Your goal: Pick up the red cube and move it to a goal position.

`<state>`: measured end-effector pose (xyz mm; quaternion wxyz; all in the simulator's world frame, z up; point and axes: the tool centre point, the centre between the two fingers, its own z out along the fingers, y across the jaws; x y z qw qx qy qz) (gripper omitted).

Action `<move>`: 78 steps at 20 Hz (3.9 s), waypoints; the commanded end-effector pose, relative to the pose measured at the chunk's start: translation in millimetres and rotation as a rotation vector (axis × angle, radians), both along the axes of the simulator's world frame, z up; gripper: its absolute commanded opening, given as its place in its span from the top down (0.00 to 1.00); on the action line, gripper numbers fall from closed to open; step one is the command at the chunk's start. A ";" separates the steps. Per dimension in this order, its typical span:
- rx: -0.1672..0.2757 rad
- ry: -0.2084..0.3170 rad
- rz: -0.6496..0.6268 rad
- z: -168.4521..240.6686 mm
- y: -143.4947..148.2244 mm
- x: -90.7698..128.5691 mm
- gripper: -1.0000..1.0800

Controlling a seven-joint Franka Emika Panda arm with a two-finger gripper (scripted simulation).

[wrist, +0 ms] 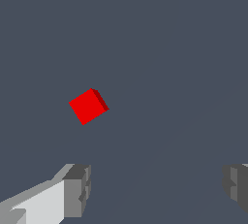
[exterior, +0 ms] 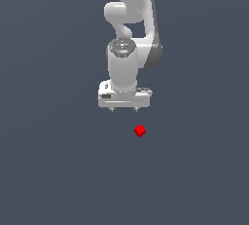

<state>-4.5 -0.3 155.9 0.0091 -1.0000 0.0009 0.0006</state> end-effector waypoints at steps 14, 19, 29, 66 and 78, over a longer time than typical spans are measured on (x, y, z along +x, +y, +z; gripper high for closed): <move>-0.003 -0.002 0.163 -40.1 20.5 14.7 0.04; -0.007 -0.004 0.314 -76.9 41.3 25.3 0.04; -0.015 -0.006 0.529 -128.6 72.6 35.1 0.04; -0.018 -0.006 0.560 -42.7 35.9 8.5 1.00; -0.017 -0.006 0.561 84.1 -17.9 -26.7 1.00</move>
